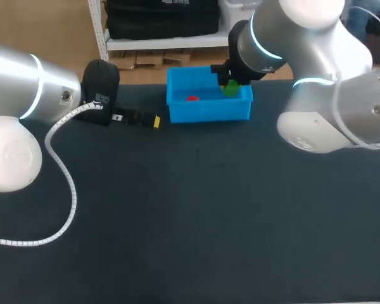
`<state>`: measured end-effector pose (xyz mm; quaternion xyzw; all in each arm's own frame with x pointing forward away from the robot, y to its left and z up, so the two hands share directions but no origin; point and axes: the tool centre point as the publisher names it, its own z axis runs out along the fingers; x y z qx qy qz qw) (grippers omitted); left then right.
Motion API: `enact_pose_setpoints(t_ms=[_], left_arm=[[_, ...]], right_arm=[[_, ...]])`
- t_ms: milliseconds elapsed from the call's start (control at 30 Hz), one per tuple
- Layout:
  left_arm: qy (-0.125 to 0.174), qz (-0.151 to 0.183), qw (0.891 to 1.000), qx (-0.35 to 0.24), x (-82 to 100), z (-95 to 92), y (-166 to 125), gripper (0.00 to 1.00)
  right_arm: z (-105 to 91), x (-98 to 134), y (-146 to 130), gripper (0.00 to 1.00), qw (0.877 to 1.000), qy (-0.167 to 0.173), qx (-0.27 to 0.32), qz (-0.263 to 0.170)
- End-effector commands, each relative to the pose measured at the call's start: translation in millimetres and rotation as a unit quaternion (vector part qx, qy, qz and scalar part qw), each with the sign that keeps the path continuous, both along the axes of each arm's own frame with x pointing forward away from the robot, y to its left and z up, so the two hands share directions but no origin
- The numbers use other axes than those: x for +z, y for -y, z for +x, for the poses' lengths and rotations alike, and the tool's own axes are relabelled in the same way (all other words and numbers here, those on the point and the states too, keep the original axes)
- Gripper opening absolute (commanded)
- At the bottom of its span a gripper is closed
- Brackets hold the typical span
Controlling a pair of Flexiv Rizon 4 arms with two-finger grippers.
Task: Use the left arm to pick the red cube and place it into the blue plastic box first, then use the right arm to grasp the green cube and put it into the same blue plastic box after the first action is fully finished.
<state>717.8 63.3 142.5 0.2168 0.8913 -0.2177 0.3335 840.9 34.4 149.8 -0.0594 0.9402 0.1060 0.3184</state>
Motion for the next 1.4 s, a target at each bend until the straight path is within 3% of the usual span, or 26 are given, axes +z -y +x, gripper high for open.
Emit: enact_pose_setpoints(t_ms=[33, 600, 1000, 1400], left_arm=[[0.002, -0.005, 1.000, -0.004, -1.1, 0.4, -2, 1.00], [0.002, -0.005, 1.000, -0.004, -1.1, 0.4, -2, 1.00], [0.002, -0.005, 1.000, -0.004, -1.1, 0.4, -2, 1.00], [0.002, -0.005, 1.000, -0.004, -1.1, 0.4, -2, 1.00]], right_arm=[[26.5, -13, -7, 0.00, 1.000, 0.001, 0.005, 0.006], [90.2, -36, -16, 0.00, 1.000, 0.018, 0.006, 0.021], [108.1, -44, -17, 0.00, 0.999, 0.030, 0.006, 0.021], [122.3, -68, -17, 0.00, 1.000, 0.013, -0.001, -0.004]])
